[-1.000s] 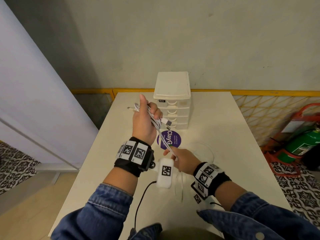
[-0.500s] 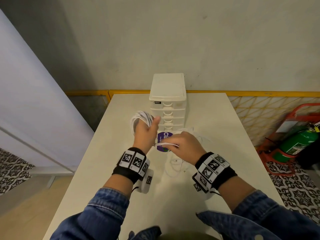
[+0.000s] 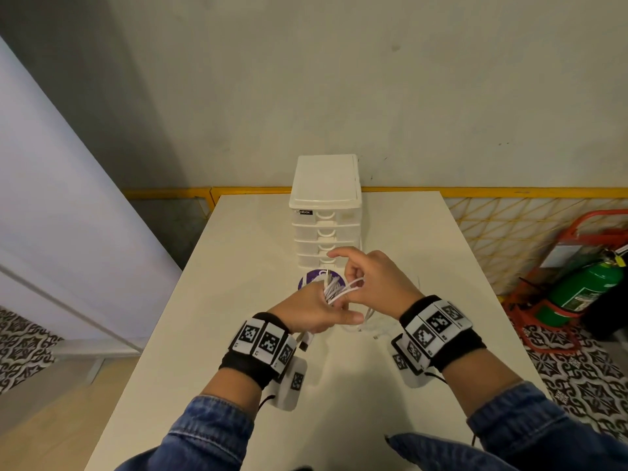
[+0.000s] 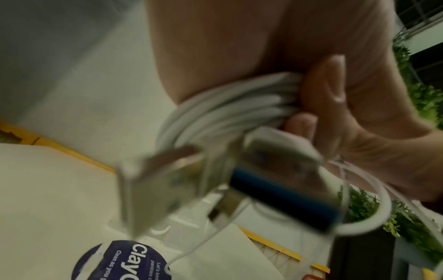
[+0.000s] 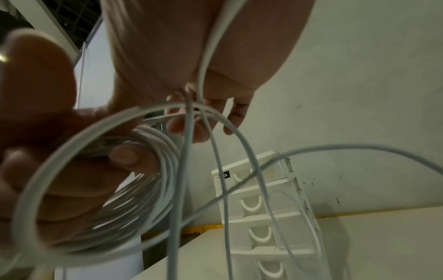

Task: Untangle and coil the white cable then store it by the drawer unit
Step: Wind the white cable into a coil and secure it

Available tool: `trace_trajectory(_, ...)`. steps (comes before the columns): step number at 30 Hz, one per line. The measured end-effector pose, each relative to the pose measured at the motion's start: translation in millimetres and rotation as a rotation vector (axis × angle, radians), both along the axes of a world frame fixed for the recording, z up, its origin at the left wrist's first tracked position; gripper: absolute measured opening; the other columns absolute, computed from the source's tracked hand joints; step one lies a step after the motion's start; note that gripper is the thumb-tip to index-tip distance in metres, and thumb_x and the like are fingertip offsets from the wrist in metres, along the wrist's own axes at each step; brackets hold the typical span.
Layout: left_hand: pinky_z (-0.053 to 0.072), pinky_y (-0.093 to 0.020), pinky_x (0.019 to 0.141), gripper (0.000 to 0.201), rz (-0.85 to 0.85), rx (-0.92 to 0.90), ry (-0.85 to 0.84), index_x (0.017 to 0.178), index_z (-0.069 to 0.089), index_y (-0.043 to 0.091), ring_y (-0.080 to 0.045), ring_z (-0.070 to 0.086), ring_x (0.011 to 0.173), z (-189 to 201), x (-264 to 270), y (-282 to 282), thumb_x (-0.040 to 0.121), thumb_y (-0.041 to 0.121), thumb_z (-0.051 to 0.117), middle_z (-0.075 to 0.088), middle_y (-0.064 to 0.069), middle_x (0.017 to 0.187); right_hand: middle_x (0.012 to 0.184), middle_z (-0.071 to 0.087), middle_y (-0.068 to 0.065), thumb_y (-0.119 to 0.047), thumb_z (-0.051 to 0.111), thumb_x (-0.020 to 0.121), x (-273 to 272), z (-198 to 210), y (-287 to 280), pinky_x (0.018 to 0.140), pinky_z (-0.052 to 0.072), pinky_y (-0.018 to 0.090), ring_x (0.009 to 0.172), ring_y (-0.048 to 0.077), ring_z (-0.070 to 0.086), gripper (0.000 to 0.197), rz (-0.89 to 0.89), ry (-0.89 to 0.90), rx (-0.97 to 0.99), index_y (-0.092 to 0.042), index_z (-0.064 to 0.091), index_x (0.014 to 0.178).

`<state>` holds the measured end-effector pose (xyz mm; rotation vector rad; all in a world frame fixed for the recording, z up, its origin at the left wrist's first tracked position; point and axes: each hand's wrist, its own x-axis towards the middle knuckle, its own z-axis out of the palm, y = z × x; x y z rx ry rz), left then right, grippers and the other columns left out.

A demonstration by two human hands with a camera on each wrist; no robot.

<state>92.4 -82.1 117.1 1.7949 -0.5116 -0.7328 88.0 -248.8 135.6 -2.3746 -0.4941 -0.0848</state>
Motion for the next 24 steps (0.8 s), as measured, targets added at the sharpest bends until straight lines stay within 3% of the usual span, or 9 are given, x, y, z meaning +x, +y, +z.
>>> trace_trajectory(5, 0.027, -0.022, 0.040, 0.029, -0.005, 0.048, 0.017, 0.067, 0.051, 0.019, -0.012, 0.032, 0.041, 4.8, -2.2, 3.7, 0.075, 0.013, 0.078, 0.040, 0.003, 0.051, 0.068, 0.061, -0.010, -0.023, 0.083, 0.058, -0.4, -3.1, -5.2, 0.065, 0.043, 0.010, 0.064, 0.005, 0.057, 0.070, 0.030, 0.135, 0.061, -0.035, 0.053, 0.119)
trace_trajectory(9, 0.028, -0.017, 0.039, 0.016, 0.092, 0.085, -0.069, 0.075, 0.056, 0.017, -0.005, 0.033, 0.036, 12.2, -2.5, 4.7, 0.086, 0.011, 0.066, 0.043, 0.012, 0.042, 0.064, 0.061, -0.031, -0.017, 0.081, 0.064, -2.0, -3.2, -9.3, 0.066, 0.040, 0.005, 0.066, -0.007, 0.057, 0.048, 0.006, 0.161, 0.107, -0.027, 0.065, 0.108)
trace_trajectory(15, 0.037, -0.024, 0.047, 0.015, 0.286, 0.249, -0.268, 0.075, 0.055, 0.016, -0.012, 0.047, 0.047, -1.6, 14.3, 27.4, 0.080, 0.025, 0.066, 0.051, 0.001, 0.060, 0.078, 0.068, -0.011, -0.017, 0.077, 0.072, -6.9, 3.8, -10.9, 0.069, 0.041, 0.005, 0.071, -0.008, 0.058, 0.022, -0.011, 0.240, 0.199, -0.016, 0.073, 0.093)
trace_trajectory(17, 0.037, -0.026, 0.052, 0.018, 0.293, 0.292, -0.372, 0.067, 0.049, 0.022, -0.015, 0.049, 0.051, -6.7, 13.2, 27.9, 0.078, 0.021, 0.064, 0.049, 0.005, 0.059, 0.075, 0.068, -0.008, -0.014, 0.073, 0.075, -7.5, 8.5, -3.6, 0.068, 0.041, 0.005, 0.068, -0.007, 0.057, 0.013, -0.018, 0.208, 0.270, -0.011, 0.074, 0.088)
trace_trajectory(19, 0.036, -0.026, 0.053, 0.026, 0.272, 0.261, -0.440, 0.062, 0.044, 0.025, -0.009, 0.047, 0.049, -10.2, 8.2, 22.4, 0.078, 0.013, 0.060, 0.047, 0.007, 0.057, 0.074, 0.067, -0.009, -0.011, 0.071, 0.077, -6.5, 11.7, 4.9, 0.069, 0.041, 0.005, 0.068, -0.007, 0.057, 0.007, -0.036, 0.153, 0.342, -0.009, 0.074, 0.083)
trace_trajectory(22, 0.036, -0.017, 0.053, 0.023, 0.226, 0.164, -0.392, 0.068, 0.049, 0.024, -0.001, 0.047, 0.050, -7.0, 3.1, 16.6, 0.076, 0.006, 0.061, 0.049, 0.010, 0.060, 0.077, 0.069, -0.009, -0.011, 0.070, 0.078, -3.5, 9.0, 10.7, 0.074, 0.045, 0.009, 0.073, -0.004, 0.060, 0.004, -0.097, 0.084, 0.416, -0.010, 0.073, 0.079)
trace_trajectory(24, 0.033, -0.019, 0.045, 0.021, 0.239, 0.064, -0.252, 0.067, 0.048, 0.019, -0.005, 0.041, 0.042, 0.1, -1.2, 15.1, 0.079, 0.008, 0.060, 0.046, 0.011, 0.051, 0.079, 0.070, -0.007, -0.011, 0.070, 0.077, -0.8, 4.7, 10.2, 0.076, 0.047, 0.014, 0.077, 0.001, 0.062, 0.003, -0.147, 0.045, 0.447, -0.012, 0.073, 0.079)
